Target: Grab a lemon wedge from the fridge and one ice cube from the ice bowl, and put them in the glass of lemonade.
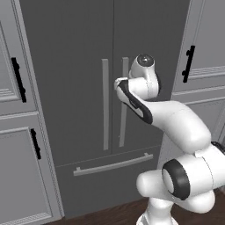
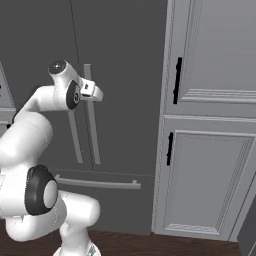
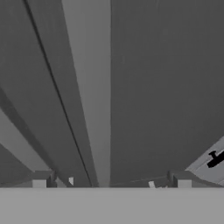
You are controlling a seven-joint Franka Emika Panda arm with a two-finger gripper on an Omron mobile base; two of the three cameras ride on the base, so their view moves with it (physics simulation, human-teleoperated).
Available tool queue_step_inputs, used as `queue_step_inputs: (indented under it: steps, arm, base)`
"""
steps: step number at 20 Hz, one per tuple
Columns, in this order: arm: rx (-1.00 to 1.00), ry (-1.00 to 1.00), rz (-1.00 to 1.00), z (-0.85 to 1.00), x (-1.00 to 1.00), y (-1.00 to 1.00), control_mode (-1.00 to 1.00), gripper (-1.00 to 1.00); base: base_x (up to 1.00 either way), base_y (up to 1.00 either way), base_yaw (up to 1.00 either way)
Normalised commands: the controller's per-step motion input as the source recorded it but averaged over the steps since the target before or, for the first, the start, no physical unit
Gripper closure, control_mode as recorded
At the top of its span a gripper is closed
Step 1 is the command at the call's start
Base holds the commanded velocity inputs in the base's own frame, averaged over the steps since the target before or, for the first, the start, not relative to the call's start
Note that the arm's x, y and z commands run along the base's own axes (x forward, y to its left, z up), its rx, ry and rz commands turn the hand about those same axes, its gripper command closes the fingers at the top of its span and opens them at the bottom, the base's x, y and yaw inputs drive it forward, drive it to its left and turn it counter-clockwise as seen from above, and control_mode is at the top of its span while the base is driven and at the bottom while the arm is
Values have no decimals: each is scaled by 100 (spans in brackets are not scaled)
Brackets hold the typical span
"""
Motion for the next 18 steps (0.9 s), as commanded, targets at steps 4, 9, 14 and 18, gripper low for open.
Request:
queue_step_inputs:
  steps: [4, 9, 14, 18]
  arm:
    - [0, 0, 0, -49, 59, 7, -100, -100]
    - [4, 0, 0, -21, 44, 0, -100, -100]
    - [11, 0, 2, 0, 54, -5, -100, -100]
    - [5, 0, 6, -23, 34, 0, -100, -100]
  base:
    - [0, 0, 0]
    - [0, 0, 0]
    - [0, 0, 0]
    - [0, 0, 0]
